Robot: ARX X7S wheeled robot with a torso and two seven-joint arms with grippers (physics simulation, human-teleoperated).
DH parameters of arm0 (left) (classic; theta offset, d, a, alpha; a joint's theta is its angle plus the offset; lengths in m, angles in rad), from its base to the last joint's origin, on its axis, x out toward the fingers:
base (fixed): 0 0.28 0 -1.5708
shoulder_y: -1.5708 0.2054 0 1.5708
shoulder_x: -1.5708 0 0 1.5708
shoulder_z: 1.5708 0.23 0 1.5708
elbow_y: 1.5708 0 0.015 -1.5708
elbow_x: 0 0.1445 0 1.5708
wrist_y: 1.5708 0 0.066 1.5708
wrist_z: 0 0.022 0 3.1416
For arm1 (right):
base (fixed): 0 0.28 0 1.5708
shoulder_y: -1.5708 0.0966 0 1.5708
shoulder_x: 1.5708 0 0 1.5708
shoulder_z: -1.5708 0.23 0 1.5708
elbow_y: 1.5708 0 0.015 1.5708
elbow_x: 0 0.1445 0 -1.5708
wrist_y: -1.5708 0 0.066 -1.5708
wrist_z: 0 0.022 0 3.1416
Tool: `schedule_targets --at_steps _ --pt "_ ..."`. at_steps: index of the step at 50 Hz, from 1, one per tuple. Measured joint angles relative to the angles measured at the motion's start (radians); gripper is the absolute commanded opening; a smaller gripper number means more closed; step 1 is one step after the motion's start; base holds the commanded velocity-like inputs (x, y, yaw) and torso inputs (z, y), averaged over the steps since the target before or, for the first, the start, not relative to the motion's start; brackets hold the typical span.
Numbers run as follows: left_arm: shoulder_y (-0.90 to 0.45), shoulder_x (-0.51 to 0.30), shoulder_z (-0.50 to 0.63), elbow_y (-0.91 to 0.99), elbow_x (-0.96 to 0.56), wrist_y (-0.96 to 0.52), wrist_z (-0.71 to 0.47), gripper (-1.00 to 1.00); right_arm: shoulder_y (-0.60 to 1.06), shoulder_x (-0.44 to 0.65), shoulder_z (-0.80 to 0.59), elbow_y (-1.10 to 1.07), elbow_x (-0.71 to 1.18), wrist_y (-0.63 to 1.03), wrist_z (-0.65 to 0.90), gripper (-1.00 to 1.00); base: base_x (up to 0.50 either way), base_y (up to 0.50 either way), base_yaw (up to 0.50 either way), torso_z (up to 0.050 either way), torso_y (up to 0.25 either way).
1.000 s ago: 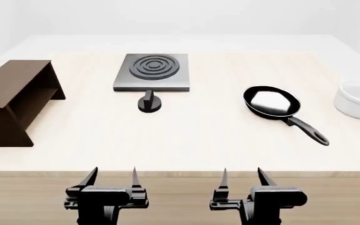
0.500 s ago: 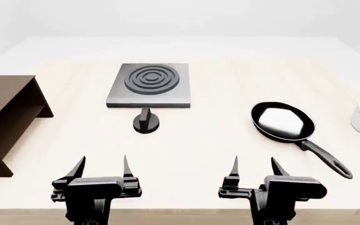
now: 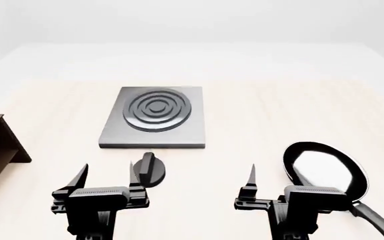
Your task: Turn on the stove and put the frying pan on it.
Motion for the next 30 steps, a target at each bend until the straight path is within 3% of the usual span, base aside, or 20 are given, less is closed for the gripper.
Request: schedule_targets --at_steps 5,30 --pt "-0.002 -0.004 0.004 0.001 -0.003 0.000 -0.005 1.00 0.004 0.003 -0.002 0.003 0.000 0.002 0.010 1.00 0.37 0.00 0.00 0.000 0.000" --pt "-0.024 -0.030 -0.004 -0.062 -0.012 0.019 -0.040 1.00 0.002 0.017 -0.020 0.015 0.009 -0.012 0.038 1.00 0.00 0.00 0.00 0.000 0.001"
